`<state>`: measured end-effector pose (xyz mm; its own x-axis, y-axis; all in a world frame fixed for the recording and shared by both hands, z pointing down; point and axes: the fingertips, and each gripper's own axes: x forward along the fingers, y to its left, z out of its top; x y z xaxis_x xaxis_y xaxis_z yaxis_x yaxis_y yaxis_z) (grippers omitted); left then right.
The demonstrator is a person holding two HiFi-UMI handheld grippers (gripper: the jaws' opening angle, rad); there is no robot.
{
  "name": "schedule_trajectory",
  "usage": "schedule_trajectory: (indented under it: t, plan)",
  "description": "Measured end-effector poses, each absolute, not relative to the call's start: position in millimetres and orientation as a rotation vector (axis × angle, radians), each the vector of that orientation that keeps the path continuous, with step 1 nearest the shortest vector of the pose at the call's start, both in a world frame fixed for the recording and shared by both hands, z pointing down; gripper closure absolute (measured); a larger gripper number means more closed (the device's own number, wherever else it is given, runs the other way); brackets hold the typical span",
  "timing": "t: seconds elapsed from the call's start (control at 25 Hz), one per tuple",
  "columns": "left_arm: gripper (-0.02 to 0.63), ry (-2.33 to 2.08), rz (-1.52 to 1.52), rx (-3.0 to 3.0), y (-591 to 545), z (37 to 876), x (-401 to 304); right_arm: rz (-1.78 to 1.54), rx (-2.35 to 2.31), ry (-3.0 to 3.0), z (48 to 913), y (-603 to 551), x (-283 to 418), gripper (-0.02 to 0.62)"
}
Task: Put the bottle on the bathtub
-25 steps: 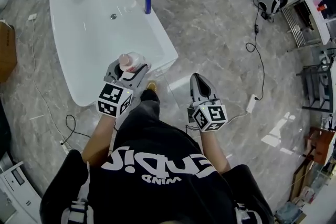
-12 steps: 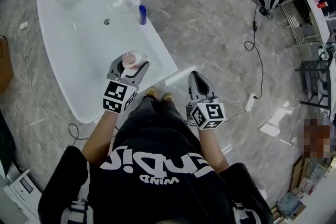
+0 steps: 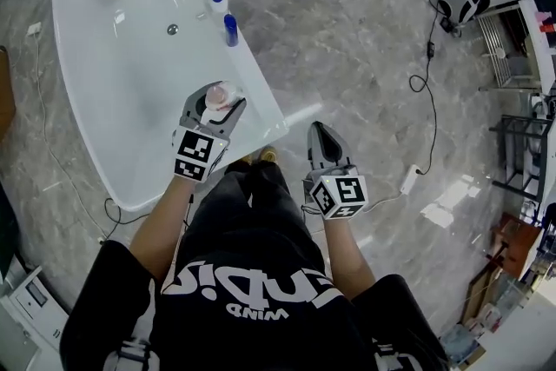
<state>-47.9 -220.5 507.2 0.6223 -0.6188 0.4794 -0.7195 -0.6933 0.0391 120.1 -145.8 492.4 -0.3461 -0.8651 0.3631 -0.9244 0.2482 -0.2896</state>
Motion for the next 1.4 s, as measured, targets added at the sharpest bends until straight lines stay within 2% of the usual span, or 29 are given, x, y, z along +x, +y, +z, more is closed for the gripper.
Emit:
schedule_trajectory:
  t: [0.6,1.4]
  plan:
    - [0.373,-1.156,0.708,2.571,-304,647,-26,0.782,1.589,-2.339,591,-207,129,0.571]
    - [0.373,-1.159,0.764,2.587,-322,693,-13,0.86,1.569,-2.332,624,-213,121,0.571]
